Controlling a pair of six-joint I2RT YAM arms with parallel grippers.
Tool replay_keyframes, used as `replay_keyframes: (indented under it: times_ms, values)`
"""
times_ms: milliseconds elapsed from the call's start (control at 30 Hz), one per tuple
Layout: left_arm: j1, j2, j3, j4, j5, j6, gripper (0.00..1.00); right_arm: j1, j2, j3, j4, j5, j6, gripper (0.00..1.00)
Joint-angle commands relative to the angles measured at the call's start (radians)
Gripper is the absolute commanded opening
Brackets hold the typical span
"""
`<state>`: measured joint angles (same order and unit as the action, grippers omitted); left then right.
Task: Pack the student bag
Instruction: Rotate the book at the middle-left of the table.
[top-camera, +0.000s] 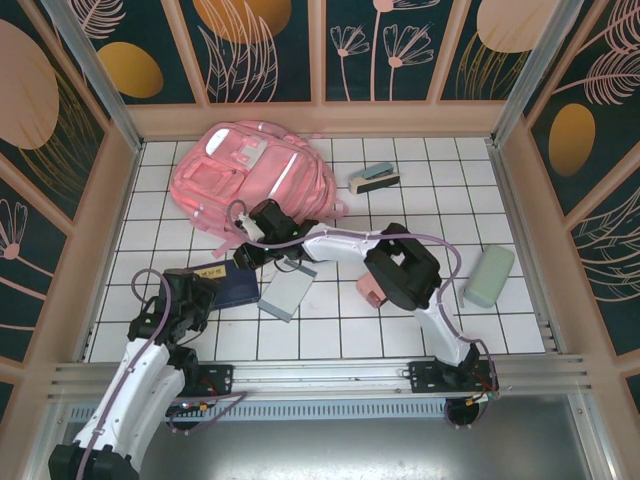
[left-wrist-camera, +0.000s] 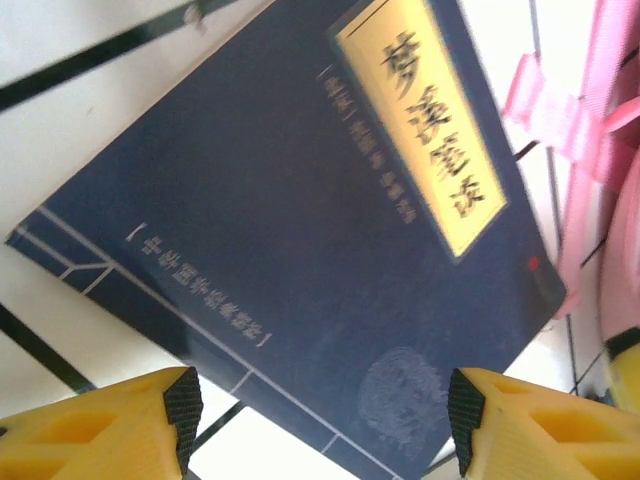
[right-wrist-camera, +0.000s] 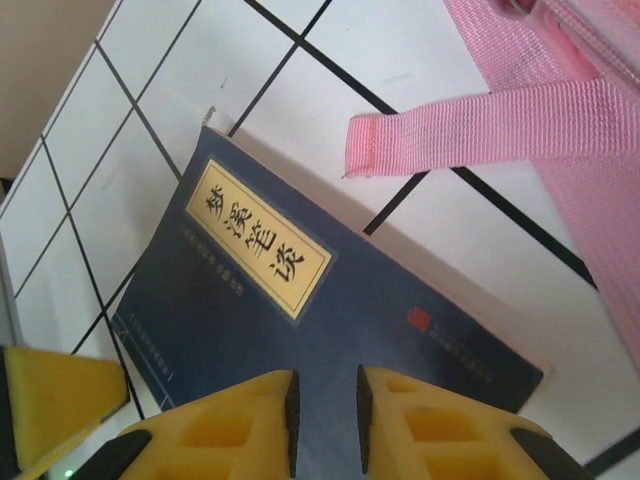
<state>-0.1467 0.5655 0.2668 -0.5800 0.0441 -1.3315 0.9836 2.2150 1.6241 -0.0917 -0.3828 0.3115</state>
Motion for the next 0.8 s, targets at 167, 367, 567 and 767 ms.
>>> replay_keyframes:
  times_ms: [167,367,567,767]
  values:
    - [0.004,0.061,-0.106,0.112,0.016,-0.045,0.64,-0.003,0.063,0.05,-0.075,0.083,-0.067,0.23]
    - [0.004,0.162,-0.1,0.217,-0.071,0.005,0.61,0.002,0.034,-0.044,-0.068,0.068,-0.069,0.2]
    - [0.004,0.284,-0.049,0.349,-0.137,0.116,0.58,0.019,-0.039,-0.147,-0.045,0.038,-0.057,0.2]
    - [0.004,0.436,0.051,0.404,-0.17,0.248,0.55,0.056,-0.085,-0.197,-0.045,0.004,-0.06,0.2]
